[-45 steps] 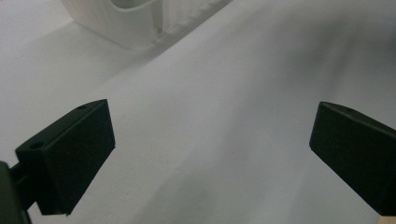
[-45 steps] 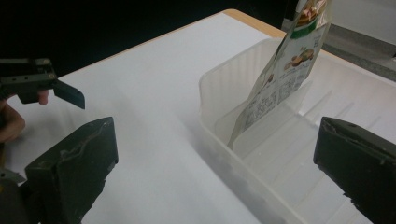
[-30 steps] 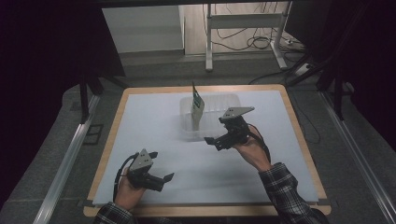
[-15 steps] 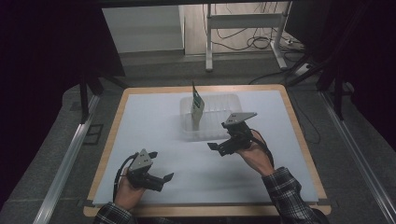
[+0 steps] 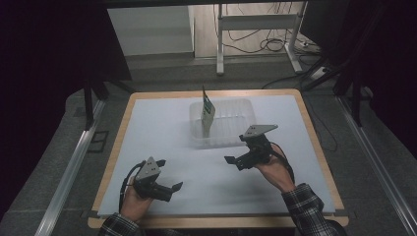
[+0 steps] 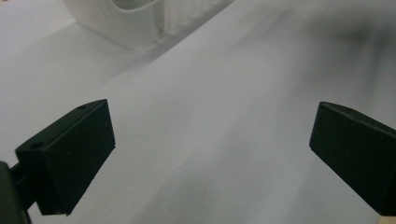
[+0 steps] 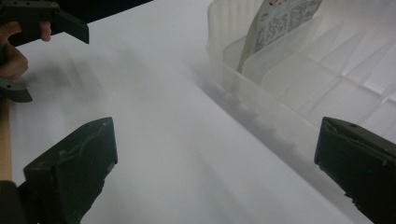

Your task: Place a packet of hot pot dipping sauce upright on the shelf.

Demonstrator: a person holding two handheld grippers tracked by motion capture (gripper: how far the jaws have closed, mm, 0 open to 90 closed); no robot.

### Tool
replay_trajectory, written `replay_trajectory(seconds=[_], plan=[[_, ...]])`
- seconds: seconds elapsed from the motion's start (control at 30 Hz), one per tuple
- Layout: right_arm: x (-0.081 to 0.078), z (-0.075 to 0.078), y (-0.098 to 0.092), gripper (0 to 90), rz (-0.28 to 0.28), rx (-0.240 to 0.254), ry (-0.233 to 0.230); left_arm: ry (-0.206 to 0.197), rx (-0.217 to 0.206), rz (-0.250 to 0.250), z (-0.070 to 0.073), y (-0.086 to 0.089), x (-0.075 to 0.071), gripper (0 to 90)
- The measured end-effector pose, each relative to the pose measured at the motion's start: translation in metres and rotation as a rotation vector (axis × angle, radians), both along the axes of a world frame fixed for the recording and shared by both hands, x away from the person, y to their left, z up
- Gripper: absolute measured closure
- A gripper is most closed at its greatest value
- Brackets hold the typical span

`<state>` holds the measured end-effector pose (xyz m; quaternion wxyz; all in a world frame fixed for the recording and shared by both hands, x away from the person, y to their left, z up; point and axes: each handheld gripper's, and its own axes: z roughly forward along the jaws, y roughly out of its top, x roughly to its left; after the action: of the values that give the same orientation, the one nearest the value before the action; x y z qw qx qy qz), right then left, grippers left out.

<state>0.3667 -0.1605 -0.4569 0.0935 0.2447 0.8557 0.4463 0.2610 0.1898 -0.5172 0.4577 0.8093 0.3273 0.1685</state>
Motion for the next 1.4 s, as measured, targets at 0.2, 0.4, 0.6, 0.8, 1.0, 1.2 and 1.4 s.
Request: replay_trajectory(seconds=[0.2, 0.4, 0.6, 0.8, 1.0, 1.2, 1.4], plan=[[-0.006, -0.002, -0.009, 0.0, -0.014, 0.008, -0.003, -0.001, -0.003, 0.003, 0.0, 0.0, 0.0, 0.0], [-0.01, -0.003, -0.019, 0.0, -0.031, 0.015, -0.016, -0.002, -0.001, 0.005, 0.0, 0.0, 0.0, 0.0], [-0.012, -0.007, -0.026, 0.0, -0.048, -0.001, -0.027, -0.002, 0.0, 0.007, 0.0, 0.0, 0.0, 0.0], [-0.017, -0.012, -0.035, 0.0, -0.068, 0.0, -0.027, -0.002, 0.0, 0.007, 0.0, 0.001, 0.0, 0.0], [-0.026, -0.018, -0.049, 0.0, -0.091, 0.016, -0.02, -0.002, 0.002, 0.007, 0.0, 0.0, 0.0, 0.0], [-0.038, -0.025, -0.069, 0.0, -0.124, 0.018, -0.009, 0.0, 0.01, 0.006, 0.0, -0.001, 0.0, 0.0], [-0.046, -0.034, -0.09, 0.0, -0.166, 0.009, 0.004, 0.0, 0.014, 0.007, -0.001, -0.001, 0.0, 0.0]])
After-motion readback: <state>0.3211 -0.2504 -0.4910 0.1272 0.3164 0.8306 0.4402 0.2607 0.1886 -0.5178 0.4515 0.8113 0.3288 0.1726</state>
